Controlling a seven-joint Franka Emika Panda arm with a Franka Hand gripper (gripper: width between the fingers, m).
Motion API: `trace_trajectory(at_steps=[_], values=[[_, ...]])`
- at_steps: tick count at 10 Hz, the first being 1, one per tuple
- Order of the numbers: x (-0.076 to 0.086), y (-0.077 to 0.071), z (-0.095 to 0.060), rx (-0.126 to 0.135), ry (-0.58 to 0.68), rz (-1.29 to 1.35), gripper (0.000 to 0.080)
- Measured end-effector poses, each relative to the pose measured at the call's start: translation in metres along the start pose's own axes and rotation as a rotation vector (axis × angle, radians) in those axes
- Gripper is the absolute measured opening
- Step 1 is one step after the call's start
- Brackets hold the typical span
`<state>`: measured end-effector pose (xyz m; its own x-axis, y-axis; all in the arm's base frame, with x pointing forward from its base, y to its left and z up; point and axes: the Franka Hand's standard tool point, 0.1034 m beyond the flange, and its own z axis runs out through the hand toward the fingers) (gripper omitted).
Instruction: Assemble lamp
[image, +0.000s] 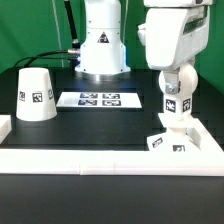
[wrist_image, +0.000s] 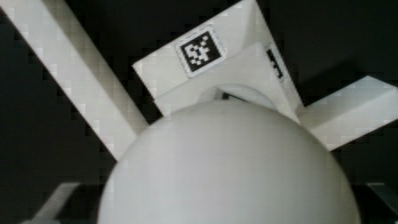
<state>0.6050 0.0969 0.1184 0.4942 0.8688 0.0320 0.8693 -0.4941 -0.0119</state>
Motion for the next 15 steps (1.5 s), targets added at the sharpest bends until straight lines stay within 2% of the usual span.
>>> trace_trajectory(at_steps=[5,12,15], values=[[-0.0005,0.0005,0.0001,0.001,0.0,0.056,0.0576],[-0.0008,0.0013,0.0,-0.004,-0.001,0.822,0.0579],[-0.0034,0.0029,0.0002,-0.008,-0.003,1.062,0.0579]])
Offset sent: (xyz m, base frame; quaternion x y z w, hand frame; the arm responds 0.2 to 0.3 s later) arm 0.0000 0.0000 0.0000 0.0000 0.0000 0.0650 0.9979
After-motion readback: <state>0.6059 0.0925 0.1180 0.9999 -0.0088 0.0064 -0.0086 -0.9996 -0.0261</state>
